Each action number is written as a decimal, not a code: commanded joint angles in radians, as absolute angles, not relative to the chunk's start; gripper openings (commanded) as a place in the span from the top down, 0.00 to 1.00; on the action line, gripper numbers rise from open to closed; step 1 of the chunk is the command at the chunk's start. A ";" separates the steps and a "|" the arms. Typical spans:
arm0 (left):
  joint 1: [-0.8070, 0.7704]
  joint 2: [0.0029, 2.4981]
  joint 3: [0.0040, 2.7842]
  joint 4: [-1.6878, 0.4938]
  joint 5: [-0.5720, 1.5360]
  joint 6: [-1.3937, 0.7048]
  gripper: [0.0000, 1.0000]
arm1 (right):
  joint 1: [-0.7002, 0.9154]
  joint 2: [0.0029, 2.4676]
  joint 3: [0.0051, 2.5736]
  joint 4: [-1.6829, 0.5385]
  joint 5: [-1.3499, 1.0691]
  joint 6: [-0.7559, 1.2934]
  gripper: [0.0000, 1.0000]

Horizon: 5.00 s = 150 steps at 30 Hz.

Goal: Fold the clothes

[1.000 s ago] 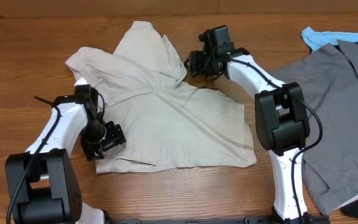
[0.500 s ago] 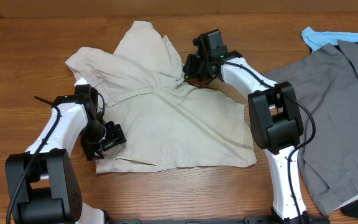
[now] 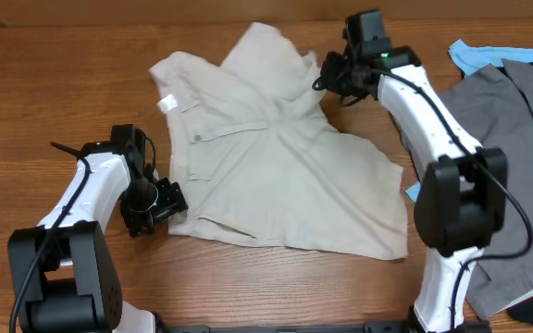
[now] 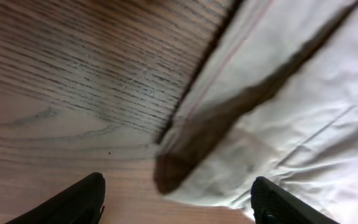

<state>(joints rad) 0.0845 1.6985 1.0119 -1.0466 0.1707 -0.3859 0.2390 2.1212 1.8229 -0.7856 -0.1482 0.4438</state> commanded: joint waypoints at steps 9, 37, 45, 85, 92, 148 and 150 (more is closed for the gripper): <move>0.084 1.702 1.008 -1.047 0.173 -0.389 0.22 | 0.262 2.104 1.787 -0.889 0.182 0.360 0.60; 0.084 1.702 1.008 -1.027 0.176 -0.389 0.21 | 0.092 2.350 1.787 -0.506 -0.631 0.315 0.38; 0.084 1.702 1.008 -1.031 0.178 -0.389 0.22 | 0.146 2.360 1.787 -0.405 -0.631 0.398 0.39; 0.084 1.702 1.024 -0.868 0.260 -0.378 0.21 | 0.038 2.171 1.991 -0.996 0.122 0.367 0.65; 0.084 1.702 1.017 -0.801 0.308 -0.351 0.08 | 0.037 1.993 1.991 -1.267 0.066 0.367 0.31; 0.259 1.505 1.011 -0.661 0.427 -0.231 0.00 | 0.087 2.152 1.452 -0.493 -0.419 0.348 0.83; 0.216 1.513 1.011 -0.606 0.384 -0.231 0.00 | 0.070 2.147 1.461 -0.495 -0.357 0.349 0.96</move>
<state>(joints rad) 0.2672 1.5158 0.9943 -0.6525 0.4110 -0.2539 0.0868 2.1529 1.4590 -0.5060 -0.4091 0.3477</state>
